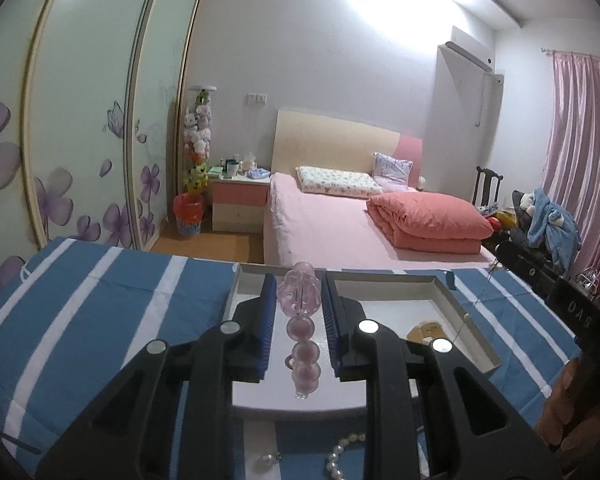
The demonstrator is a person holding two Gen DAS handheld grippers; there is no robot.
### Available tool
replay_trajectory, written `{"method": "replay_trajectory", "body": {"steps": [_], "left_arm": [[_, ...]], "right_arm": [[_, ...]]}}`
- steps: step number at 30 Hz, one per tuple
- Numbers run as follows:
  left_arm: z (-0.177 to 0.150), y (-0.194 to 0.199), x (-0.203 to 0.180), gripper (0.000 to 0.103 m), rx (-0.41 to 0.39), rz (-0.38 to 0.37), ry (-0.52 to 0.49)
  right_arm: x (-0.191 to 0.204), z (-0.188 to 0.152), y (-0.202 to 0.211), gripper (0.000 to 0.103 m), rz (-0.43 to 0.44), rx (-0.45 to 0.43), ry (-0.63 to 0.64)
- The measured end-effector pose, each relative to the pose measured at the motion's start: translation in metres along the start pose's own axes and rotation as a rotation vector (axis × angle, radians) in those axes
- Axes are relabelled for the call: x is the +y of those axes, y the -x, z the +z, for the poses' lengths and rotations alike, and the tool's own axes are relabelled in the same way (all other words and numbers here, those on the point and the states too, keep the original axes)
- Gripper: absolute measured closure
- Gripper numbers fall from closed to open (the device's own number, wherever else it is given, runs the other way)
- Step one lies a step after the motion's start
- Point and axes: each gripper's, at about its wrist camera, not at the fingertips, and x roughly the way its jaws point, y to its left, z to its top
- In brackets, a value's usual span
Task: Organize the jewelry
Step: 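Carry the pink bracelet in the left tool while the right tool carries the earring over the tray, then open the left tool to drop the pink bracelet while the right tool releases the earring into the tray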
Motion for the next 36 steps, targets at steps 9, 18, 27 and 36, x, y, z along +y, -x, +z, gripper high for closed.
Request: {"method": "replay_trajectory", "body": {"steps": [9, 18, 27, 36], "left_arm": [[-0.019, -0.044, 0.003, 0.080, 0.082, 0.001, 0.005], [-0.030, -0.064, 0.008, 0.080, 0.142, -0.003, 0.019], [-0.030, -0.066, 0.014, 0.065, 0.142, 0.010, 0.041], [-0.024, -0.052, 0.019, 0.065, 0.121, 0.012, 0.057]], "right_arm": [[-0.008, -0.026, -0.034, 0.093, -0.008, 0.124, -0.032], [-0.010, -0.035, -0.050, 0.093, -0.031, 0.204, -0.045], [-0.015, -0.031, -0.044, 0.051, -0.045, 0.174, -0.069], [-0.015, -0.021, -0.029, 0.051, -0.055, 0.116, -0.073]]}}
